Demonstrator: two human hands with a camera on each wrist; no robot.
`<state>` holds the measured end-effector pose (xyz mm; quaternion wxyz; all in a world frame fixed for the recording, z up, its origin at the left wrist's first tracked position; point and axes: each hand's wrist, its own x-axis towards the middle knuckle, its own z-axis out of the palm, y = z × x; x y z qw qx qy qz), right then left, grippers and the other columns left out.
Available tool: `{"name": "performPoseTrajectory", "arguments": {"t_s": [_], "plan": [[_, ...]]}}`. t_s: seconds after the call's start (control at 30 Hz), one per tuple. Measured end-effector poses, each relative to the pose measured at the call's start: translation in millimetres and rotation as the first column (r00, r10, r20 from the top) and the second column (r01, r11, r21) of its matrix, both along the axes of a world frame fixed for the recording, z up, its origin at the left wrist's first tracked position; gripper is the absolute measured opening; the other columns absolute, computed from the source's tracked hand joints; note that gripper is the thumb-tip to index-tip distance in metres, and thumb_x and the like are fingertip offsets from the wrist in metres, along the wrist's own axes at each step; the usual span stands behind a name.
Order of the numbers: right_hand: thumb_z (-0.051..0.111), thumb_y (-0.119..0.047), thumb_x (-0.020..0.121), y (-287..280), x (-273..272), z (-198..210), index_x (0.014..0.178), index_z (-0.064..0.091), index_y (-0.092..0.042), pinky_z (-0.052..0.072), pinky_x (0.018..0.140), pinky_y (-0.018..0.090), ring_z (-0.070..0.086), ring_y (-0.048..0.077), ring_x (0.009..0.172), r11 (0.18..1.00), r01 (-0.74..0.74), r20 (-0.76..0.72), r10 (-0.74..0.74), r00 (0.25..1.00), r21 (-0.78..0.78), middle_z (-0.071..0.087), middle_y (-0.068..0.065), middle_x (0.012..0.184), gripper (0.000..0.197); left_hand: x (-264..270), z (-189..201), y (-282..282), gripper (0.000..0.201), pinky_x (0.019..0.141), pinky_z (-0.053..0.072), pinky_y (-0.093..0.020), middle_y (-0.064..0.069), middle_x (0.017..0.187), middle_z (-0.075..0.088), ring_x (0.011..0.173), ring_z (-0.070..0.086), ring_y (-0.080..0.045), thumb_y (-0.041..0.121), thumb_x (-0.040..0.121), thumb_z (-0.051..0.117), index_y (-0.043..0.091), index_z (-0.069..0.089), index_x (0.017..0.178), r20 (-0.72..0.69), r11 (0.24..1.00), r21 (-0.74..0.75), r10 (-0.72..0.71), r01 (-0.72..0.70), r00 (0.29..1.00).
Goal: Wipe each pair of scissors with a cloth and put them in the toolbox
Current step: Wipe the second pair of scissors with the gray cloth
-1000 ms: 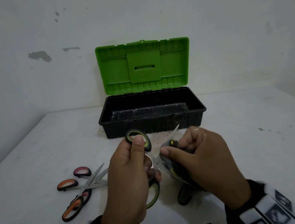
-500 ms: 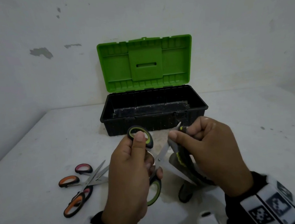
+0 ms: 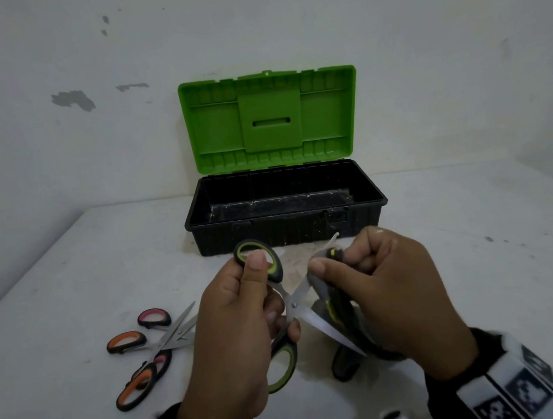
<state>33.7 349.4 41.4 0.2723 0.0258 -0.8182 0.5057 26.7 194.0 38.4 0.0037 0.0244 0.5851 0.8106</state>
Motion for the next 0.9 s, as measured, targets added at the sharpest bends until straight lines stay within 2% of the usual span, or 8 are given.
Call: {"name": "performPoseTrajectory", "arguments": {"t_s": [0.07, 0.17, 0.37, 0.47, 0.57, 0.67, 0.8, 0.9], "plan": [[0.083, -0.041, 0.068, 7.0, -7.2, 0.8, 0.061, 0.053, -0.02, 0.043, 0.045, 0.013, 0.05, 0.005, 0.041, 0.997, 0.057, -0.023, -0.058, 0.998, -0.056, 0.053, -0.008, 0.045, 0.037, 0.9, 0.7, 1.3, 0.039, 0.042, 0.044, -0.028, -0.011, 0.055, 0.026, 0.05, 0.027, -0.025, 0.033, 0.099, 0.046, 0.017, 0.06, 0.066, 0.009, 1.0, -0.003, 0.0, 0.0, 1.0], [0.084, -0.037, 0.071, 15.6, -16.0, 3.2, 0.062, 0.056, -0.015, 0.054, 0.051, 0.034, 0.053, 0.008, 0.044, 0.982, 0.145, -0.03, -0.149, 0.988, -0.12, 0.054, -0.006, 0.045, 0.037, 0.5, -0.4, 3.9, 0.037, 0.042, 0.045, -0.028, -0.011, 0.058, 0.025, 0.053, 0.027, -0.026, 0.035, 0.098, 0.047, 0.014, 0.06, 0.071, 0.021, 1.0, -0.013, 0.001, 0.0, 1.0], [0.079, -0.042, 0.076, 28.6, -16.1, 1.7, 0.068, 0.059, -0.016, 0.057, 0.061, 0.045, 0.068, 0.025, 0.056, 0.952, 0.234, -0.024, -0.243, 0.97, -0.198, 0.067, 0.004, 0.055, 0.034, -5.3, -2.8, 2.2, 0.035, 0.045, 0.046, -0.028, -0.002, 0.054, 0.032, 0.049, 0.034, -0.016, 0.036, 0.098, 0.048, 0.013, 0.06, 0.075, 0.056, 0.998, 0.01, 0.055, -0.056, 0.997], [0.077, -0.04, 0.076, 24.5, -7.0, 3.5, 0.073, 0.062, -0.016, 0.057, 0.061, 0.041, 0.069, 0.029, 0.058, 0.979, 0.115, 0.022, -0.113, 0.993, -0.167, 0.07, 0.006, 0.059, 0.029, -7.8, -3.3, 1.3, 0.033, 0.046, 0.049, -0.028, 0.003, 0.053, 0.032, 0.049, 0.035, -0.012, 0.036, 0.098, 0.048, 0.015, 0.063, 0.077, 0.073, 0.997, 0.019, 0.08, -0.081, 0.994], [0.075, -0.048, 0.069, 8.7, 2.6, 3.0, 0.074, 0.065, -0.02, 0.052, 0.053, 0.023, 0.067, 0.013, 0.055, 0.998, 0.027, 0.01, -0.026, 1.0, -0.053, 0.071, -0.003, 0.063, 0.03, -8.8, -3.3, 4.0, 0.032, 0.047, 0.05, -0.029, 0.005, 0.053, 0.033, 0.049, 0.034, -0.011, 0.035, 0.098, 0.048, 0.014, 0.063, 0.079, 0.083, 0.996, 0.037, 0.074, -0.077, 0.994], [0.073, -0.047, 0.073, -3.1, 5.6, -3.7, 0.076, 0.065, -0.027, 0.045, 0.057, 0.007, 0.065, 0.002, 0.067, 0.996, -0.04, -0.017, 0.042, 0.999, 0.084, 0.069, -0.017, 0.077, 0.022, -8.5, -2.7, 8.9, 0.033, 0.05, 0.051, -0.029, 0.001, 0.058, 0.034, 0.054, 0.034, -0.014, 0.037, 0.098, 0.047, 0.012, 0.065, 0.086, 0.077, 0.997, 0.011, 0.08, -0.081, 0.994], [0.061, -0.058, 0.074, -10.8, 10.2, -9.7, 0.086, 0.065, -0.036, 0.046, 0.066, 0.004, 0.062, -0.005, 0.081, 0.968, -0.139, 0.006, 0.14, 0.99, 0.209, 0.064, -0.024, 0.093, 0.025, -10.1, -0.6, 9.3, 0.035, 0.055, 0.046, -0.034, -0.001, 0.061, 0.034, 0.059, 0.035, -0.016, 0.044, 0.097, 0.047, 0.019, 0.065, 0.08, 0.039, 0.991, -0.081, 0.109, -0.106, 0.993], [0.073, -0.045, 0.078, -12.8, 12.6, -10.9, 0.086, 0.063, -0.037, 0.046, 0.068, 0.006, 0.062, -0.003, 0.081, 0.955, -0.122, -0.018, 0.132, 0.991, 0.271, 0.064, -0.024, 0.089, 0.015, -11.2, -2.0, 8.0, 0.034, 0.054, 0.042, -0.033, 0.003, 0.056, 0.034, 0.055, 0.035, -0.012, 0.044, 0.097, 0.048, 0.024, 0.062, 0.073, -0.017, 0.987, -0.109, 0.119, -0.12, 0.993]]}}
